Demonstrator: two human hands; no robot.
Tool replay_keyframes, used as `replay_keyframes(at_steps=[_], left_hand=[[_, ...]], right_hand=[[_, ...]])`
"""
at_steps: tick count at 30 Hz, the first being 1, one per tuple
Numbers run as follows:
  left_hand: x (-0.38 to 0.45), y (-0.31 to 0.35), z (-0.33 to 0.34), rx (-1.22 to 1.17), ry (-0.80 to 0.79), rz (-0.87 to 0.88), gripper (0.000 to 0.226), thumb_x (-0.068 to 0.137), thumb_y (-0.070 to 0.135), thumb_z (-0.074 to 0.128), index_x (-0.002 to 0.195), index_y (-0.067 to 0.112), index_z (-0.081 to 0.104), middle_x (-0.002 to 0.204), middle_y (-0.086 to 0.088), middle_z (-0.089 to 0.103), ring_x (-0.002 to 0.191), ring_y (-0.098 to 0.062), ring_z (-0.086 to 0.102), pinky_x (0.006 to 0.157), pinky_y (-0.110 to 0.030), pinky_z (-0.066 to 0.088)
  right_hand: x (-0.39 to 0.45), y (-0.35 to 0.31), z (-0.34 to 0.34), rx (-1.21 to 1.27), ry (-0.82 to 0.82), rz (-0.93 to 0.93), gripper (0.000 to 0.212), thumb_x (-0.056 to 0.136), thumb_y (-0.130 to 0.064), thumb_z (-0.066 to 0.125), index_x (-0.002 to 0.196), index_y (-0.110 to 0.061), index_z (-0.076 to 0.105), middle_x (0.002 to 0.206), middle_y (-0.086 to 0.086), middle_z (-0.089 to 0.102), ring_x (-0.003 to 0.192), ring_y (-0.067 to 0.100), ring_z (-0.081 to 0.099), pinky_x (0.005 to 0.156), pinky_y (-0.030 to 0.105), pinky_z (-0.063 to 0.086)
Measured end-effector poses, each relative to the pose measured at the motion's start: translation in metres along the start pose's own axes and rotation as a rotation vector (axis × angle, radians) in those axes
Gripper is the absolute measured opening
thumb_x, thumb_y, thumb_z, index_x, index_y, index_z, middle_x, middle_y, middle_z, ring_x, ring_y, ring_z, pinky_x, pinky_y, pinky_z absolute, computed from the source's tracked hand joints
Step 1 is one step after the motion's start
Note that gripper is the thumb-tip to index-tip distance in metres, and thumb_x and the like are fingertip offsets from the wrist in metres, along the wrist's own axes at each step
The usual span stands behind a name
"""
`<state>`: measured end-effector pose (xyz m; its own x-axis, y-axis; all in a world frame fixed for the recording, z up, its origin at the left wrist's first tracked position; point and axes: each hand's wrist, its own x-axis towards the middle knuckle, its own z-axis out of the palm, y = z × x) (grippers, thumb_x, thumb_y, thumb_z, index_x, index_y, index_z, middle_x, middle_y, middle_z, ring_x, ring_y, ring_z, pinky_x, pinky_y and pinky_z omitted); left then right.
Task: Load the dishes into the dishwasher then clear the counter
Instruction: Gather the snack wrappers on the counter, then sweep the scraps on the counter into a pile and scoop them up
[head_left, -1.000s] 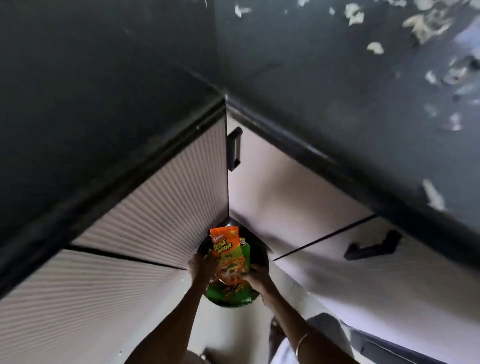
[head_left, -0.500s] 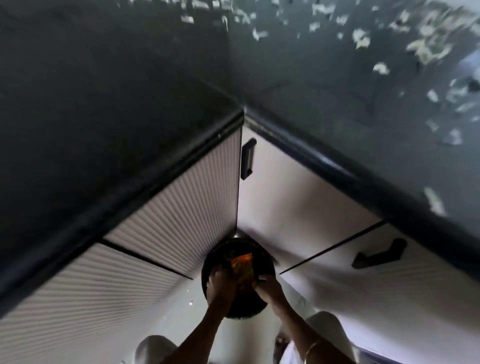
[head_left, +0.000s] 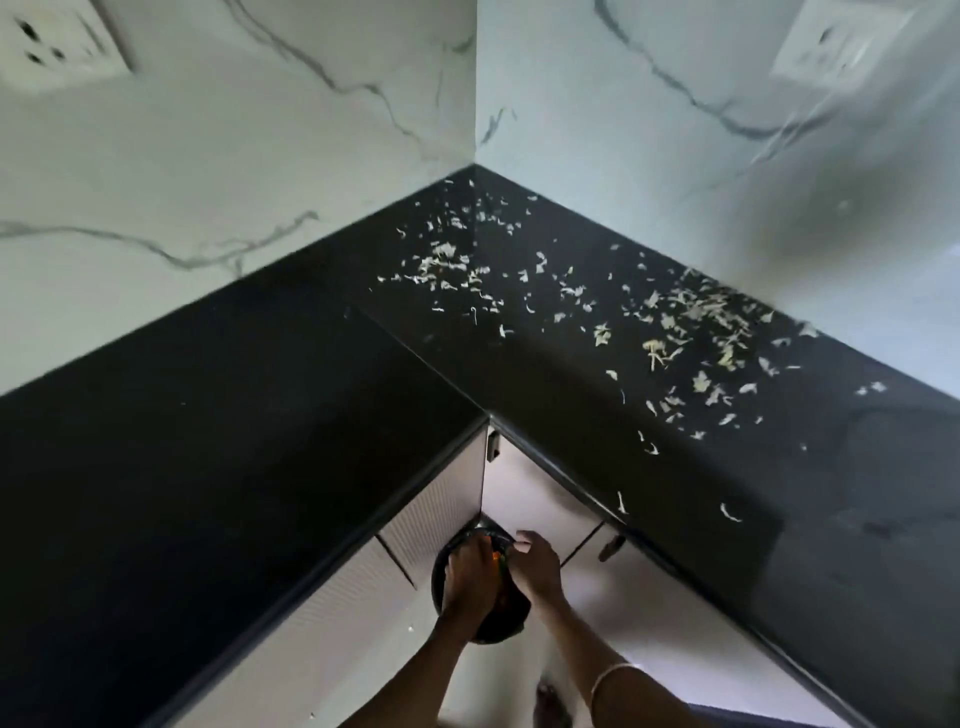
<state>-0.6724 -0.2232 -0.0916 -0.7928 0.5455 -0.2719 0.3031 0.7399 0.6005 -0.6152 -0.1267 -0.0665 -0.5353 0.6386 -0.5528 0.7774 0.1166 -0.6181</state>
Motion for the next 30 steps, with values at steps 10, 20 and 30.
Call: replay_keyframes(at_steps=[10, 20, 30], left_hand=[[-0.023, 0.055, -0.054, -0.298, 0.164, -0.015, 0.043, 0.105, 0.029, 0.030, 0.067, 0.019, 0.047, 0.061, -0.003, 0.054, 0.055, -0.016, 0.056, 0.047, -0.028, 0.044], [-0.033, 0.092, -0.071, -0.374, 0.151, 0.083, 0.037, 0.106, 0.020, 0.033, 0.072, 0.015, 0.047, 0.058, 0.005, 0.043, 0.052, -0.007, 0.044, 0.043, -0.012, 0.032], [0.003, 0.121, -0.058, -0.331, 0.070, 0.276, 0.043, 0.106, 0.033, 0.032, 0.139, 0.013, 0.051, 0.136, -0.006, 0.059, 0.128, -0.020, 0.054, 0.106, -0.034, 0.046]], right_hand=[[-0.054, -0.046, -0.045, 0.125, 0.202, -0.136, 0.036, 0.096, -0.008, 0.050, 0.132, -0.006, 0.058, 0.133, 0.011, 0.061, 0.121, 0.023, 0.059, 0.100, 0.026, 0.045], [-0.076, -0.016, -0.081, 0.184, 0.530, -0.176, 0.043, 0.093, 0.006, 0.044, 0.125, -0.016, 0.061, 0.129, 0.003, 0.063, 0.120, 0.017, 0.058, 0.093, 0.024, 0.046], [-0.067, 0.003, -0.121, 0.074, 0.618, -0.268, 0.046, 0.089, 0.006, 0.049, 0.131, -0.013, 0.055, 0.127, 0.007, 0.058, 0.115, 0.018, 0.054, 0.092, 0.024, 0.047]])
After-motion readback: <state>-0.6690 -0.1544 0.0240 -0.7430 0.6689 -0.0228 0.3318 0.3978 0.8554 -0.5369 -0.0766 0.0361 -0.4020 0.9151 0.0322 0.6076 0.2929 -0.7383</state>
